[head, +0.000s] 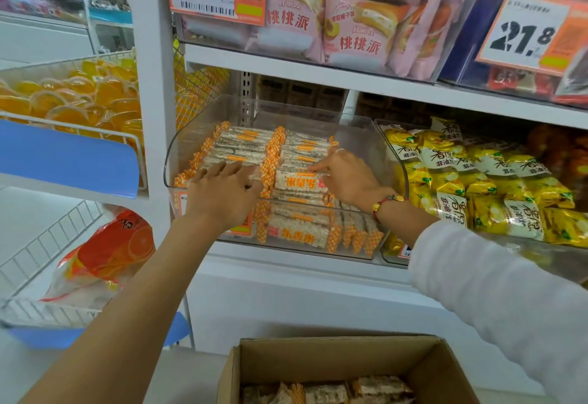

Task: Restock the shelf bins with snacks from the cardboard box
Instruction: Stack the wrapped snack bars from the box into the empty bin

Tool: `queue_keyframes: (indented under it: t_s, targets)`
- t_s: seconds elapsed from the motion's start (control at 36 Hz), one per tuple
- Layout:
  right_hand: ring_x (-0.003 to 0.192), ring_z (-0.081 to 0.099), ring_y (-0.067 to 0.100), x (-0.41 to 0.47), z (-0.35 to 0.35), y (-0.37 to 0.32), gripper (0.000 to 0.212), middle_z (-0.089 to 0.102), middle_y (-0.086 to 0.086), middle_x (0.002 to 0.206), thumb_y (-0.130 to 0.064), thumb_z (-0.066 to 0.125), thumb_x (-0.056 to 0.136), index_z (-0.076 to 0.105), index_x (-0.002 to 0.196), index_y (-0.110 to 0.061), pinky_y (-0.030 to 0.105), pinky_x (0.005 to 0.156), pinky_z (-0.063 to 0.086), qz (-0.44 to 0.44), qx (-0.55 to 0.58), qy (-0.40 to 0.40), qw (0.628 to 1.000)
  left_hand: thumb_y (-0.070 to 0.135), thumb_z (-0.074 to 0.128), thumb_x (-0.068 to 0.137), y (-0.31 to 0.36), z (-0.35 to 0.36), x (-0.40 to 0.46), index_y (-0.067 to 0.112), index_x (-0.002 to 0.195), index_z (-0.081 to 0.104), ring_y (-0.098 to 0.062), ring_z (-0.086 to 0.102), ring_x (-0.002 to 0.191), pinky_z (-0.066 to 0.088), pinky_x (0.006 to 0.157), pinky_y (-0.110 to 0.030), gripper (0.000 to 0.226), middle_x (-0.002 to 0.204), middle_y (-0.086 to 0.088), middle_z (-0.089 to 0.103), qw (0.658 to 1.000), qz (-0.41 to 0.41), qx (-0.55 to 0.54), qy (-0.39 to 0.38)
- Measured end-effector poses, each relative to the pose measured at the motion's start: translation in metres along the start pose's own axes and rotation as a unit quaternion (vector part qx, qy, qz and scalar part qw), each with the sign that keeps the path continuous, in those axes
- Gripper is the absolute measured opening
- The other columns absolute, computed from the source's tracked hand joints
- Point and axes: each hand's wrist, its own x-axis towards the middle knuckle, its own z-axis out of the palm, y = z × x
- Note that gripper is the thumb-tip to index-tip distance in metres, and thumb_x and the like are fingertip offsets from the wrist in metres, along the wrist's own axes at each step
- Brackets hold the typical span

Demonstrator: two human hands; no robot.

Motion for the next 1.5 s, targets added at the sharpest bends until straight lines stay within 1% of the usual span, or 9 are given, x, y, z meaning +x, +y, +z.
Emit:
queue_keyframes:
  t_s: [0.14, 0.31, 0.39, 0.47, 0.61, 0.83, 1.03, 1.28, 1.5]
  targets:
    - [0.086, 0.060, 0.012, -0.003, -0.006, 0.002, 0.018, 0.069, 0.000, 0.093, -0.016, 0.077, 0.080, 0.076, 0.097, -0.020, 0.032, 0.083, 0.053, 0.052, 0.119, 0.056, 0.990, 0.042, 0.026, 0.101, -0.001, 0.000, 0.000, 0.035, 0.148, 0.030, -0.021, 0.018, 0.146, 0.015, 0.117, -0.042, 0.048, 0.157, 0.005, 0.025, 1.000, -0.001, -0.004, 0.007]
    - [0.112, 0.057, 0.016, 0.001, -0.015, 0.006, 0.023, 0.066, -0.003, 0.116, -0.029, 0.070, 0.086, 0.071, 0.109, -0.027, 0.029, 0.082, 0.047, 0.021, 0.054, 0.036, 0.998, 0.043, 0.025, 0.101, 0.000, -0.001, -0.001, 0.035, 0.148, 0.029, -0.020, 0.017, 0.146, 0.014, 0.116, -0.040, 0.048, 0.158, 0.006, 0.024, 1.000, -0.004, -0.003, 0.002]
    - [0.141, 0.027, 0.023, 0.009, -0.010, -0.002, 0.050, 0.035, 0.002, 0.153, -0.036, 0.057, 0.094, 0.044, 0.142, -0.028, 0.041, 0.108, 0.032, -0.015, 0.020, -0.060, 0.998, 0.042, 0.025, 0.101, 0.001, -0.002, -0.002, 0.035, 0.148, 0.028, -0.020, 0.017, 0.146, 0.014, 0.116, -0.040, 0.048, 0.158, 0.006, 0.023, 1.000, -0.001, -0.001, 0.004]
    - [0.148, -0.006, 0.021, 0.020, 0.003, -0.011, 0.061, -0.010, -0.002, 0.161, -0.035, 0.034, 0.103, 0.003, 0.155, -0.027, 0.047, 0.118, -0.001, -0.015, -0.008, -0.213, 0.977, 0.042, 0.025, 0.101, 0.001, -0.002, -0.002, 0.034, 0.148, 0.029, -0.020, 0.017, 0.145, 0.014, 0.116, -0.039, 0.047, 0.158, 0.006, 0.024, 1.000, 0.001, 0.001, 0.007]
    - [0.146, -0.019, 0.012, 0.035, 0.016, -0.020, 0.059, -0.019, -0.008, 0.159, -0.041, 0.021, 0.102, -0.006, 0.154, -0.029, 0.041, 0.117, -0.012, 0.025, 0.039, -0.232, 0.972, 0.045, 0.018, 0.099, -0.001, 0.002, -0.001, 0.033, 0.147, 0.032, -0.019, 0.020, 0.145, 0.016, 0.116, -0.039, 0.051, 0.156, 0.006, 0.027, 1.000, 0.006, 0.005, 0.017]
    - [0.148, -0.012, 0.015, 0.037, 0.016, -0.016, 0.063, -0.011, -0.009, 0.161, -0.027, 0.032, 0.099, 0.002, 0.154, -0.033, 0.040, 0.118, -0.007, -0.017, 0.054, -0.238, 0.970, 0.043, 0.018, 0.099, -0.001, 0.004, 0.001, 0.033, 0.146, 0.033, -0.019, 0.021, 0.144, 0.017, 0.116, -0.039, 0.050, 0.155, 0.006, 0.029, 1.000, 0.007, 0.013, 0.018]
    - [0.147, 0.009, 0.022, 0.030, -0.014, -0.006, 0.086, 0.002, -0.002, 0.161, -0.006, 0.059, 0.085, 0.015, 0.152, -0.039, 0.038, 0.112, 0.028, -0.058, 0.054, -0.203, 0.976, 0.048, 0.010, 0.088, 0.000, 0.003, 0.000, 0.033, 0.145, 0.036, -0.019, 0.024, 0.143, 0.021, 0.115, -0.039, 0.064, 0.154, 0.007, 0.031, 1.000, 0.006, 0.014, 0.025]
    - [0.112, 0.055, 0.023, 0.001, -0.020, 0.018, 0.040, 0.055, 0.005, 0.124, -0.034, 0.075, 0.080, 0.060, 0.116, -0.025, 0.028, 0.075, 0.039, 0.002, 0.001, -0.059, 0.998, 0.048, 0.005, 0.080, 0.001, 0.002, -0.003, 0.033, 0.146, 0.034, -0.020, 0.023, 0.143, 0.020, 0.115, -0.039, 0.074, 0.155, 0.006, 0.030, 1.000, 0.002, 0.016, 0.024]
    - [0.107, 0.059, 0.020, 0.000, -0.006, 0.012, 0.037, 0.064, 0.002, 0.118, -0.028, 0.077, 0.080, 0.067, 0.115, -0.027, 0.027, 0.079, 0.042, 0.012, 0.035, 0.025, 0.999, 0.040, 0.024, 0.100, 0.001, 0.002, -0.002, 0.033, 0.145, 0.036, -0.020, 0.025, 0.142, 0.019, 0.114, -0.037, 0.047, 0.154, 0.006, 0.031, 1.000, 0.002, 0.005, 0.029]
